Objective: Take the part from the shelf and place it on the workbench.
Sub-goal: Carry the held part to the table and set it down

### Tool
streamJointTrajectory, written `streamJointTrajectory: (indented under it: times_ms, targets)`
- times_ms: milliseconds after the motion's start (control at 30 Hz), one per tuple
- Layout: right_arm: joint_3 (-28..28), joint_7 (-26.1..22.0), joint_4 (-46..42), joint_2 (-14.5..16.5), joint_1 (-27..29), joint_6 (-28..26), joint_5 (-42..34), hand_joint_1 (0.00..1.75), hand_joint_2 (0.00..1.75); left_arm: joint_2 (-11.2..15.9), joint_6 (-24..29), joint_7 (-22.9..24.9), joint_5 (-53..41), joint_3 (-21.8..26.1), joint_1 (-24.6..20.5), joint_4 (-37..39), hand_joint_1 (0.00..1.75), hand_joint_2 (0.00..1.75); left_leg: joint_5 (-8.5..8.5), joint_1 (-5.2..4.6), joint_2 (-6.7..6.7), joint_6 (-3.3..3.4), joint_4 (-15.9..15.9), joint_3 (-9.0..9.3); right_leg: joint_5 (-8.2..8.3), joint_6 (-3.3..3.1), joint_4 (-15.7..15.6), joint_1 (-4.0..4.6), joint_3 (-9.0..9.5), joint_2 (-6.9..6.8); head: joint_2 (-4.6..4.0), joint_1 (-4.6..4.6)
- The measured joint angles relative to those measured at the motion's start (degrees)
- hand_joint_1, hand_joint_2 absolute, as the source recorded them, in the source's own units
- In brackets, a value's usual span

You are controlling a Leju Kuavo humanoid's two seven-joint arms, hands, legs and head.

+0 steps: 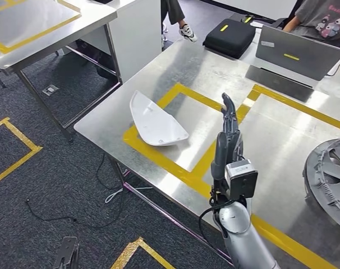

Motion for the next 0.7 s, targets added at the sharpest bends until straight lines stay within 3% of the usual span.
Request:
streamJointTrajectory:
  times_ms: [367, 533, 600, 667, 700]
  targets:
    - [1.2, -6.8, -8.5, -3.2, 16.9, -1.0, 3.0, 0.0, 0.0, 0.9, 1.2, -2.8, 3.5, 3.2, 1.9, 0.0, 0.0, 0.0, -0.38, -0.32, -0.01, 0.28, 0.1, 0.05, -0.19, 0.25, -0.1, -0.3, 0.11, -0.02, 0.0, -0.01]
    - [2.2, -8.8, -10.5, -3.6, 20.5, -1.5, 4.7, 0.0, 0.0, 1.3, 1.4, -2.9, 3.6, 3.8, 2.2, 0.0, 0.0, 0.0, -0.67, -0.75, -0.01, 0.89, 0.4, 0.05, -0.2, 0.85, -0.2, -0.71, 0.29, -0.03, 0.0, -0.01]
    - [3.0, -9.2, -11.2, -3.8, 21.3, -1.5, 5.2, 0.0, 0.0, 1.3, 1.4, -2.9, 3.3, 3.9, 2.2, 0.0, 0.0, 0.0, -0.51, -0.74, -0.01, 1.46, 0.0, 0.26, -0.25, 1.29, -0.3, -0.88, 0.36, -0.02, 0.0, -0.01]
    - [3.5, -9.3, -11.7, -3.9, 21.7, -1.5, 5.4, 0.0, 0.0, 1.3, 1.5, -2.9, 3.2, 3.9, 2.2, 0.0, 0.0, 0.0, -0.11, -0.57, 0.07, 2.13, -0.7, 0.73, -1.77, 1.36, 1.4, -0.88, -0.32, 0.07, 0.0, 0.09]
    - [3.6, -9.4, -11.9, -4.1, 21.9, -1.5, 5.4, 0.0, 0.0, 1.3, 1.5, -2.9, 3.2, 3.9, 2.2, 0.0, 0.0, 0.0, 0.04, -0.52, 0.1, 2.38, -1.0, 0.92, -3.51, 1.21, 4.1, -0.82, -1.49, 0.13, 0.0, 0.2]
